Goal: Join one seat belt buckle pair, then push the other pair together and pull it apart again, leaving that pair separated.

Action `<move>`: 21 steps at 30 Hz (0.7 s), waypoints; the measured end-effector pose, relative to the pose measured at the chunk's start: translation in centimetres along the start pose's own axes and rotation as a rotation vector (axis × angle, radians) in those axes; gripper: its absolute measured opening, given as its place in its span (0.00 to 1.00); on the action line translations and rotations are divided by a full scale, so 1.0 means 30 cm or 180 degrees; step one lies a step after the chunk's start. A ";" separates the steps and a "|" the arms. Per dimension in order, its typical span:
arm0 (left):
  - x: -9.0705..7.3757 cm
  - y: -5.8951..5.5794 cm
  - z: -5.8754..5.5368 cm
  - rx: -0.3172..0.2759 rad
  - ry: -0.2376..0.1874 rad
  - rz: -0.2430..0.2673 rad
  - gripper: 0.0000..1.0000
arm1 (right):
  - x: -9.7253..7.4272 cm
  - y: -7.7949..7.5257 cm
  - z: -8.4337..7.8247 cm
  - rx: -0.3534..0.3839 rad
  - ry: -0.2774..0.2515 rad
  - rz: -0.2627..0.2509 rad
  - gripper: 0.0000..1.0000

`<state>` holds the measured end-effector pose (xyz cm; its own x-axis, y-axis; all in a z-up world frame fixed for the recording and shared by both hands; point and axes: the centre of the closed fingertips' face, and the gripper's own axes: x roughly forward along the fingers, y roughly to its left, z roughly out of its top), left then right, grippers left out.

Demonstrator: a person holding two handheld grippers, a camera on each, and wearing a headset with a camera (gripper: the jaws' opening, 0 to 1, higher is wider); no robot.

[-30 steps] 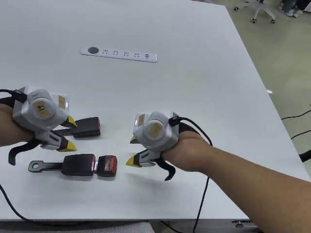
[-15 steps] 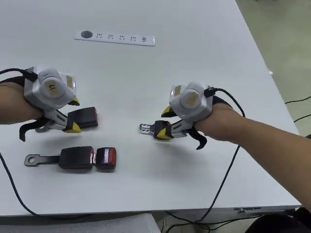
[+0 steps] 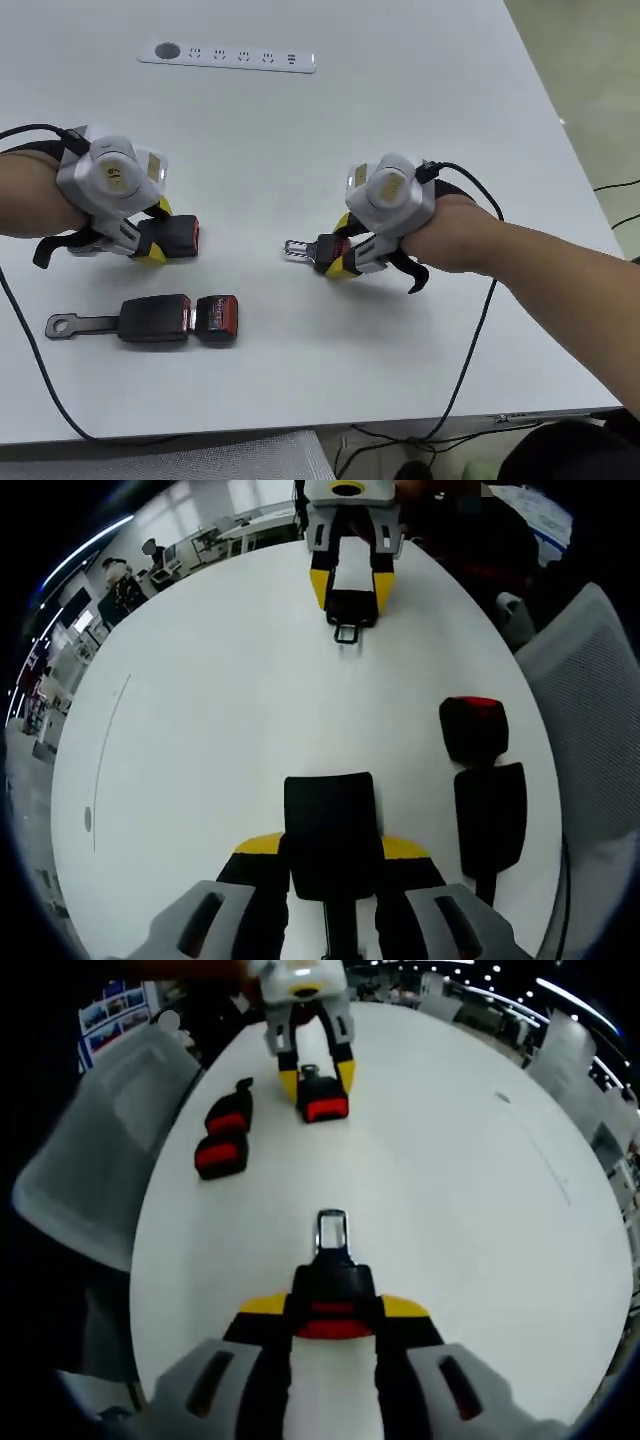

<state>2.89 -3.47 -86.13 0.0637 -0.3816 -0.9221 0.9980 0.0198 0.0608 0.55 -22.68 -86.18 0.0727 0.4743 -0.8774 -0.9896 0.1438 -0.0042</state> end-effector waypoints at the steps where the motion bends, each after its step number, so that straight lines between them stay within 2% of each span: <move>1: -0.001 0.000 -0.001 -0.0007 0.0008 -0.0005 0.33 | 0.000 0.002 0.001 -0.0020 0.0016 0.0001 0.30; 10: 0.003 -0.005 -0.003 0.0004 0.0045 -0.0051 0.33 | -0.005 0.009 0.010 -0.0171 0.0118 0.0018 0.30; 21: 0.007 -0.008 -0.004 -0.0027 0.0102 -0.0106 0.33 | -0.007 0.002 0.010 -0.0216 0.0108 0.0043 0.31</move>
<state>2.67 -3.45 -86.40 0.0304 -0.3523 -0.9354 0.9995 0.0155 0.0266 0.52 -22.50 -85.86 0.0560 0.4458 -0.8934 -0.9967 0.0777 -0.0237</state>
